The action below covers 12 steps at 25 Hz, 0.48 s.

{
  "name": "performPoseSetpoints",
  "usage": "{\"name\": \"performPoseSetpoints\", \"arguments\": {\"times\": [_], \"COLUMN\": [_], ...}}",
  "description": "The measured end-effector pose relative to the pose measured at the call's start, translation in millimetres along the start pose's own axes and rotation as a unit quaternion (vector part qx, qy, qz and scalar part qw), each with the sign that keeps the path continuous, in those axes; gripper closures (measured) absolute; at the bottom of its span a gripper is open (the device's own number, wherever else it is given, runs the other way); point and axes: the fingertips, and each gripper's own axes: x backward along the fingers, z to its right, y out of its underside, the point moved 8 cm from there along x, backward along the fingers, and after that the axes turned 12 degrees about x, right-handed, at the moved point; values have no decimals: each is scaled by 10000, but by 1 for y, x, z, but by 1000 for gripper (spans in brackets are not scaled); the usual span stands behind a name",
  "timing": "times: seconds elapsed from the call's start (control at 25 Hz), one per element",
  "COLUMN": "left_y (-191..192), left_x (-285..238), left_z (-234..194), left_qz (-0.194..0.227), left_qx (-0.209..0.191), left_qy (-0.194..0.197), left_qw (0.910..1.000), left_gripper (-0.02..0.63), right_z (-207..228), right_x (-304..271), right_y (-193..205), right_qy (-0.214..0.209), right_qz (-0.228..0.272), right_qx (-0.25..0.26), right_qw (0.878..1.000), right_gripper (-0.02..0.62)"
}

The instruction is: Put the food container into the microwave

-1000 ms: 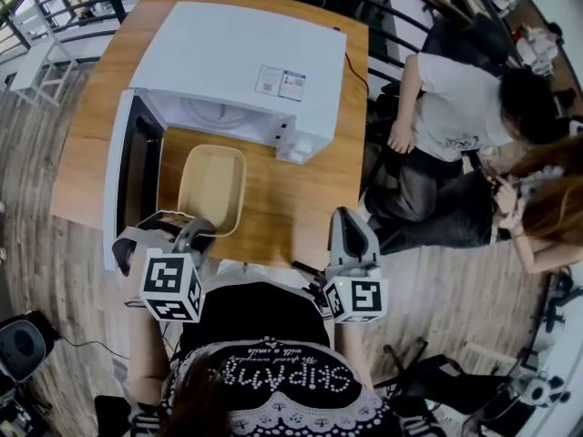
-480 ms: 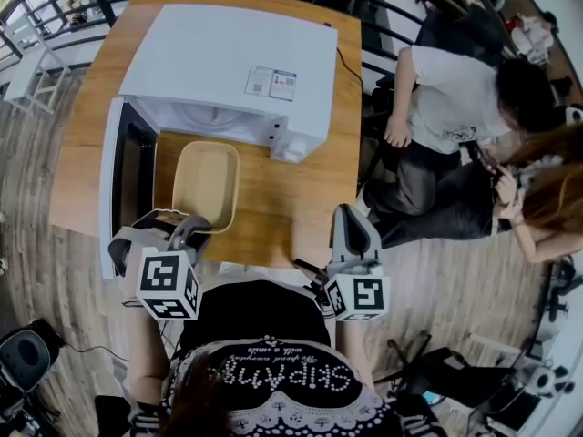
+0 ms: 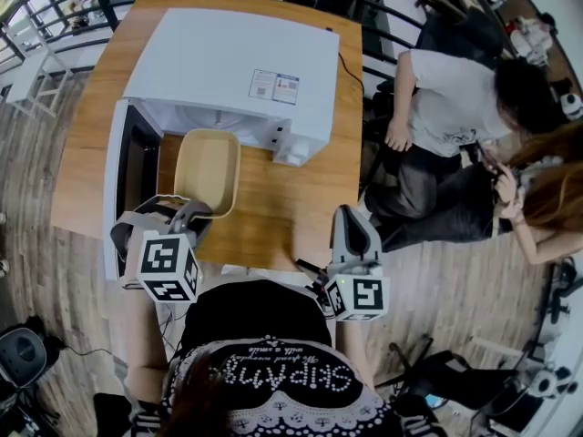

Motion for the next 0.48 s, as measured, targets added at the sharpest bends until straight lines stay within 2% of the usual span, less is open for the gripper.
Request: {"name": "performPoseSetpoints", "arguments": {"times": [0.2, 0.48], "left_y": [1, 8], "left_x": [-8, -20], "left_z": [-15, -34], "left_qz": [75, 70], "left_qx": [-153, -173], "left_qy": [-113, -147], "left_qw": [9998, 9997], "left_gripper": [561, 561], "right_z": [1, 3], "right_x": [1, 5], "right_y": [0, -1], "right_qy": [94, 229], "right_qz": [20, 15], "right_qx": [-23, -40], "right_qw": [10000, 9997], "right_gripper": [555, 555]}}
